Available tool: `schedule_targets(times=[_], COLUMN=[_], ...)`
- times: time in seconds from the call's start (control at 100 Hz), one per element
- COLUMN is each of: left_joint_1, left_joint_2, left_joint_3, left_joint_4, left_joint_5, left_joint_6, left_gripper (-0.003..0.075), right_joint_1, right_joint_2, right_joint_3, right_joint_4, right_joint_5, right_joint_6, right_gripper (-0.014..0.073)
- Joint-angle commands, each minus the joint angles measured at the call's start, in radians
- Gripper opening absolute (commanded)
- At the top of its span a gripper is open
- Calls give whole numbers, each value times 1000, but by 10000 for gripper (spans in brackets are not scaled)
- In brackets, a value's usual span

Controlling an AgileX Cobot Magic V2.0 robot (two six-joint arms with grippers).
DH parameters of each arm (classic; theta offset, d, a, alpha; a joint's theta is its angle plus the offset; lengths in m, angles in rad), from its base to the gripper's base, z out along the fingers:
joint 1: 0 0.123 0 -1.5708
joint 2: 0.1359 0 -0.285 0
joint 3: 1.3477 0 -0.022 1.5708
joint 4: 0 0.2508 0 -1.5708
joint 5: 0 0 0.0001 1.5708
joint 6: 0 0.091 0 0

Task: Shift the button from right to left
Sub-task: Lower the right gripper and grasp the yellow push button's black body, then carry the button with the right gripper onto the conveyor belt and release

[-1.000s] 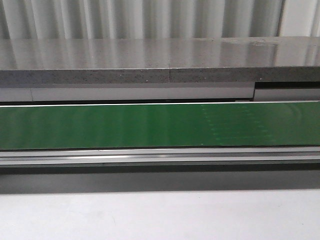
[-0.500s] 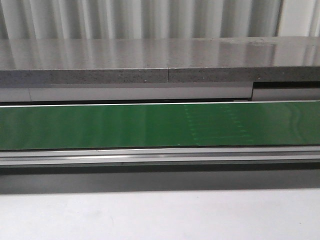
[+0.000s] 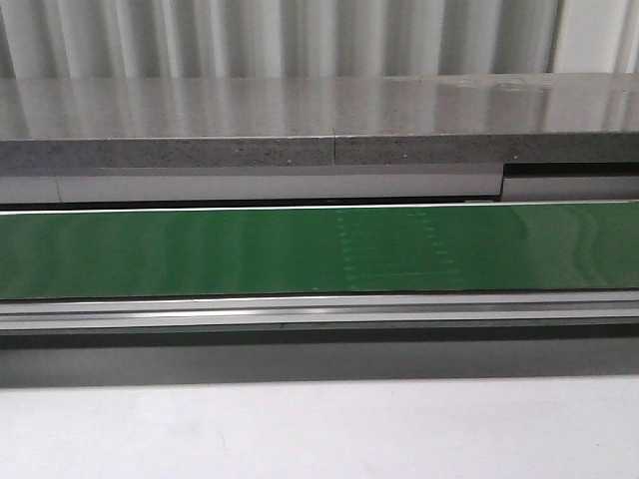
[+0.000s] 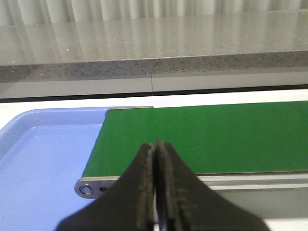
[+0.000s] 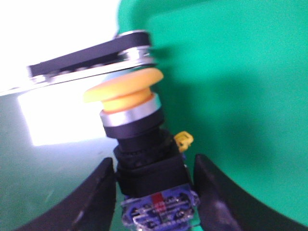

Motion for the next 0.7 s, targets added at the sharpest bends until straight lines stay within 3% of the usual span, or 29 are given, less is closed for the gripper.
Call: schedule_targets(times=[0.0,0.15,0.69], left_joint_1=[1,1,1], left_joint_2=[-35,-35,-35], left_joint_3=[26,26,26], left_joint_4=[-4,-4,-4], left_joint_5=[-82,-82,-82], left_joint_6=[-8,-8,-8], left_gripper=[-20,-20,-20], right_joint_1=[15,36,37], right_joint_2=[-74,-78,-68], right_joint_3=[-27,5,85], right_joint_4=[18,19,34], right_joint_5=[38,73,-15], right_joint_6=[25,58,67], right_gripper=[157,157,157])
